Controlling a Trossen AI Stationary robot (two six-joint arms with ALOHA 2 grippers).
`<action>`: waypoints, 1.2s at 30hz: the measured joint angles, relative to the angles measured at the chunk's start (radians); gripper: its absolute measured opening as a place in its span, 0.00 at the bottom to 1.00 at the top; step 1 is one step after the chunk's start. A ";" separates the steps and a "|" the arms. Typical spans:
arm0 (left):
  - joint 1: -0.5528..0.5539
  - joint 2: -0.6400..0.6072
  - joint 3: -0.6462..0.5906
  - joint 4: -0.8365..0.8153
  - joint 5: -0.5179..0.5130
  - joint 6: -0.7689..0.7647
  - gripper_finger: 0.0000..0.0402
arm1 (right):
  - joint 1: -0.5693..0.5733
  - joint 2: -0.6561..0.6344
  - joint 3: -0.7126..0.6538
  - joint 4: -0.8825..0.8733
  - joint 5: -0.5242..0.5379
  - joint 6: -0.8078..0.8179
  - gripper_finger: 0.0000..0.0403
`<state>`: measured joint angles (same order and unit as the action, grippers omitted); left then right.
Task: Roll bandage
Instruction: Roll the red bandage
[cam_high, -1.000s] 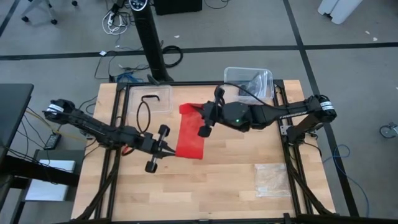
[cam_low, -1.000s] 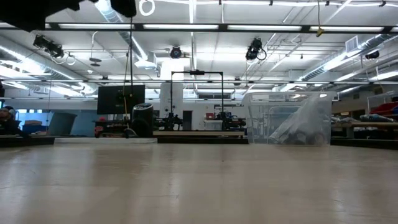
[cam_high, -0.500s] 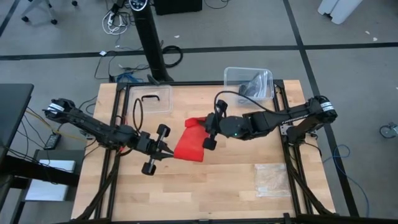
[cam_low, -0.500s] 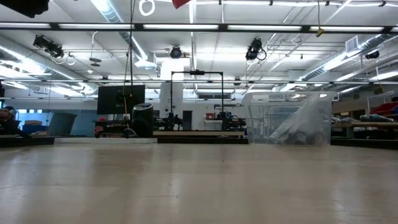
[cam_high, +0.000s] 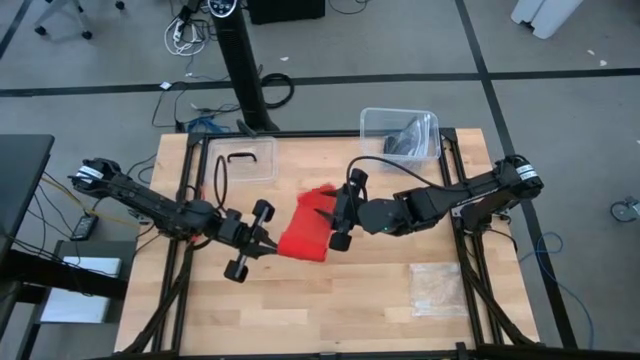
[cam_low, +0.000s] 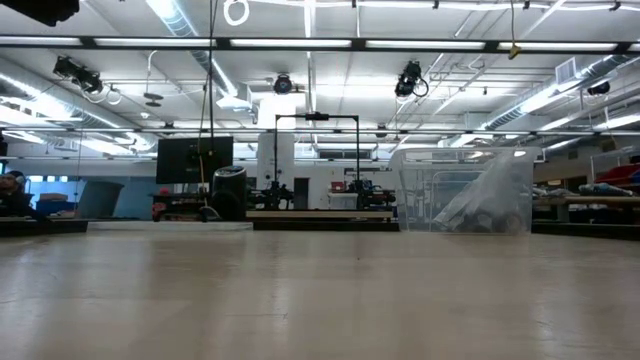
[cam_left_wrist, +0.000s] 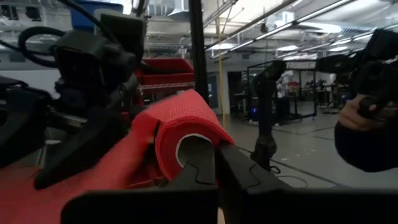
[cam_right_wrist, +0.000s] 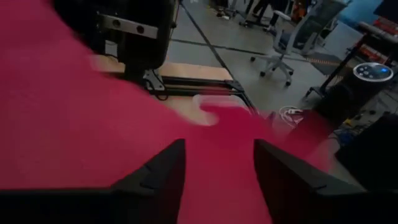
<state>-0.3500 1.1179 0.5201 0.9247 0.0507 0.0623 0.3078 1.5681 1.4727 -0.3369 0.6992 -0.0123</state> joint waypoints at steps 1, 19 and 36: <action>0.000 0.000 0.000 0.000 0.006 -0.003 0.00 | 0.003 0.000 0.000 0.005 0.000 0.003 0.51; 0.000 0.000 0.000 -0.002 0.014 -0.013 0.00 | 0.064 -0.037 -0.001 -0.223 -0.012 0.250 0.66; 0.003 -0.064 0.000 -0.090 -0.031 0.013 0.00 | 0.285 -0.039 -0.401 0.356 0.248 0.338 0.64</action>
<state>-0.3473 1.0538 0.5198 0.8345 0.0197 0.0750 0.5925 1.5291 1.0716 0.0196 0.9467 0.3253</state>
